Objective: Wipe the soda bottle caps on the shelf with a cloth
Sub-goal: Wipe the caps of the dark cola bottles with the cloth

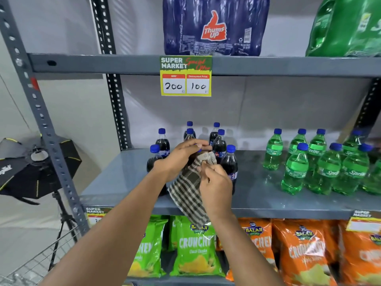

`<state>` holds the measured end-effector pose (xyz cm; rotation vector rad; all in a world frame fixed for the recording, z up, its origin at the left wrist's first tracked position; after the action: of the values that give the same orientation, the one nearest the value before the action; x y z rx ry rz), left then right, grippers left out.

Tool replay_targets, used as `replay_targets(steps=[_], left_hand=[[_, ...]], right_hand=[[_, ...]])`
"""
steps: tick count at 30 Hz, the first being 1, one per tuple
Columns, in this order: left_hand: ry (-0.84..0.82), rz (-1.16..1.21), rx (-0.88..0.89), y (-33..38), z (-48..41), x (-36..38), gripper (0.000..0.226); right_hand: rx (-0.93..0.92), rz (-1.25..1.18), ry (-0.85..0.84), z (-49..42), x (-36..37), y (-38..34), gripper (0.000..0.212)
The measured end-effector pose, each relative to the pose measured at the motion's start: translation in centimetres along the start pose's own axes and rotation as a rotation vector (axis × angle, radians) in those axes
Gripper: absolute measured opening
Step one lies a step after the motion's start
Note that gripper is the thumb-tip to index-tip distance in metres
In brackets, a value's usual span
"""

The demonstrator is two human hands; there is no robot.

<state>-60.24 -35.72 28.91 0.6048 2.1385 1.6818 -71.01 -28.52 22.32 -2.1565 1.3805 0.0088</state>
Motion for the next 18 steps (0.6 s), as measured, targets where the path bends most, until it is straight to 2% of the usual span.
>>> replay_targets(steps=[10,14,18], left_hand=[[0.072,0.020,0.018,-0.3,0.0,0.6,0.026],[0.078,-0.049,0.009,-0.3,-0.3,1.0,0.027],[0.064,0.047,-0.015,0.0,-0.2,1.1,0.026]], right_hand=[[0.143,-0.044,-0.144,4.2,1.2,2.3,0.014],[0.139,-0.099,-0.121,3.4,0.8,1.8,0.009],[0.105,-0.161,-0.061,0.7,0.8,0.5,0.011]])
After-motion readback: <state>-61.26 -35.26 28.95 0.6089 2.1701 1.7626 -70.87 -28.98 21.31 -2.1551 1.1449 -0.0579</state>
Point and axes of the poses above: each hand's wrist, its own z-axis away from the middle knuckle, its own x-axis out of the palm, y = z × x, the point moved 2 cm from there along -z, towards the middle knuckle, and after that the axes turned 9 degrees about z, right-handed, at the moved point
